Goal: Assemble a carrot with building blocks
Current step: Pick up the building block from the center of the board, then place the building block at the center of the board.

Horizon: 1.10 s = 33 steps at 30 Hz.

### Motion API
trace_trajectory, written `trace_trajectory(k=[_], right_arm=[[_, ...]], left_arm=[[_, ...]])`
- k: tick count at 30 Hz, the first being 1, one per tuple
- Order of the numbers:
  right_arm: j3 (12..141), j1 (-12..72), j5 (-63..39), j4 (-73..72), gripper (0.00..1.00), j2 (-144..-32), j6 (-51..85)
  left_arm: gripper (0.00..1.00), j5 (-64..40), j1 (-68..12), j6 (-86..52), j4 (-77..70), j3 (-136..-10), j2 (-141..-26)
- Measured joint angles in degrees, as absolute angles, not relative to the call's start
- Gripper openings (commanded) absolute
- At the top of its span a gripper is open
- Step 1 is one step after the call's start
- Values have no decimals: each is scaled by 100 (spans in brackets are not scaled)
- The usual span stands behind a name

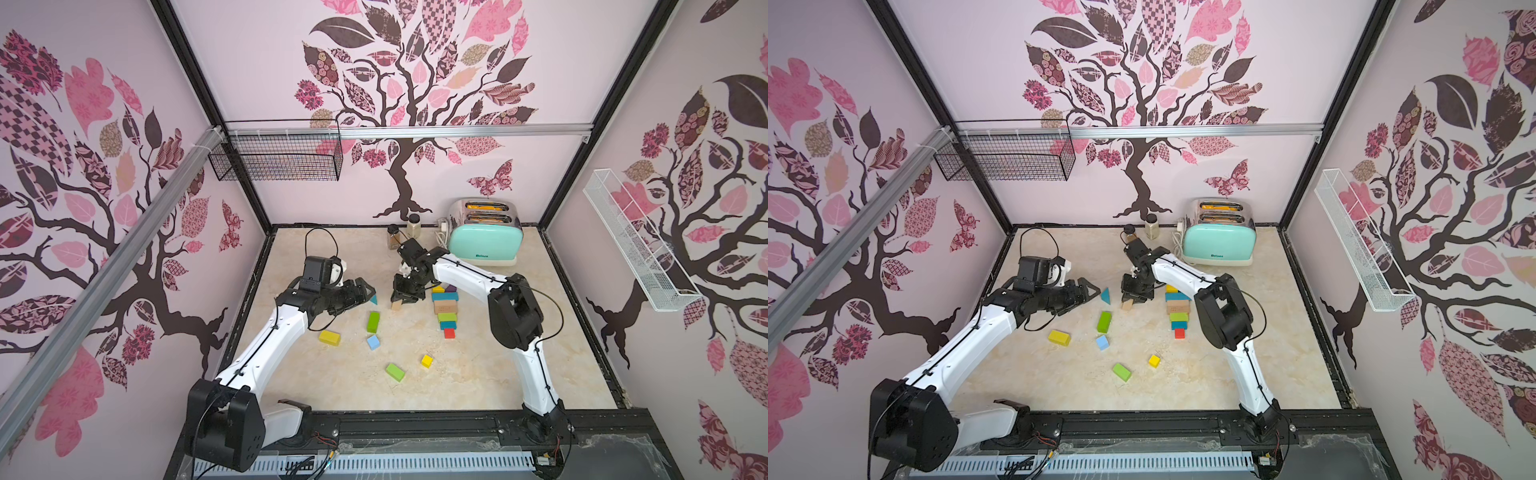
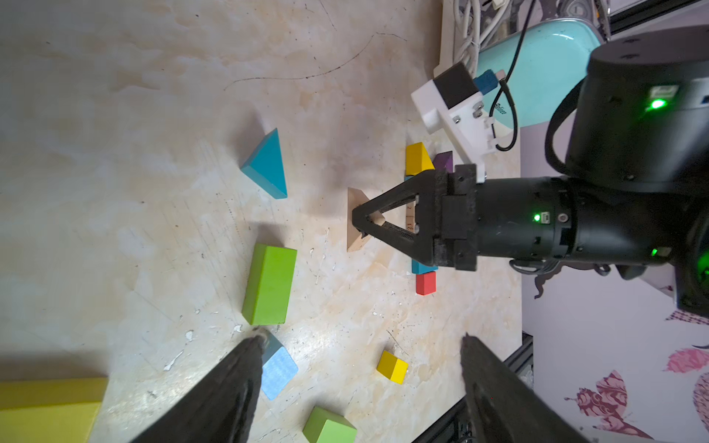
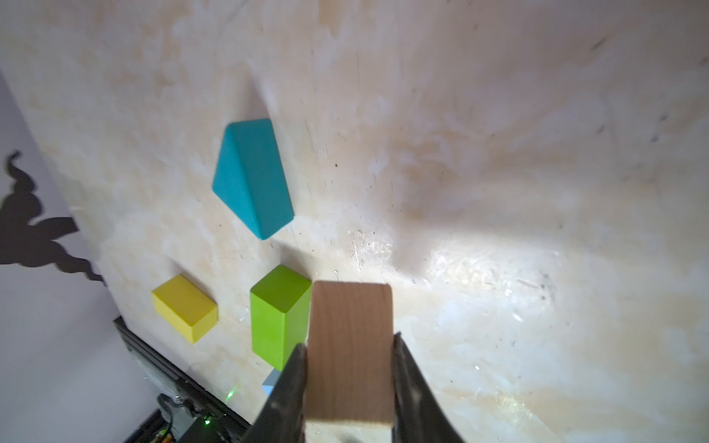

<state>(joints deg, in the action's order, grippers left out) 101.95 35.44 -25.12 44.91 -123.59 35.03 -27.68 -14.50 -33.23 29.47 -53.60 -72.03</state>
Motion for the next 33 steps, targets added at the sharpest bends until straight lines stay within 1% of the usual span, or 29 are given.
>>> trace_trajectory(k=[5, 13, 24, 33], right_arm=[[9638, 3227, -3457, 3242, 27, -11959, 4305], [9201, 3271, -4473, 1389, 28, -11826, 5767], [8825, 3232, -5026, -449, 28, -11574, 7297], [8799, 3225, -5264, -1105, 28, -11524, 7891]], left_arm=[[84, -3089, -1450, -3468, 2578, -5129, -7148], [82, -3402, -1468, -3924, 1876, -5050, -7120], [67, -3520, -1428, -5249, 1061, -5048, -7126], [69, -3142, -1426, -5245, 952, -5166, -7227]])
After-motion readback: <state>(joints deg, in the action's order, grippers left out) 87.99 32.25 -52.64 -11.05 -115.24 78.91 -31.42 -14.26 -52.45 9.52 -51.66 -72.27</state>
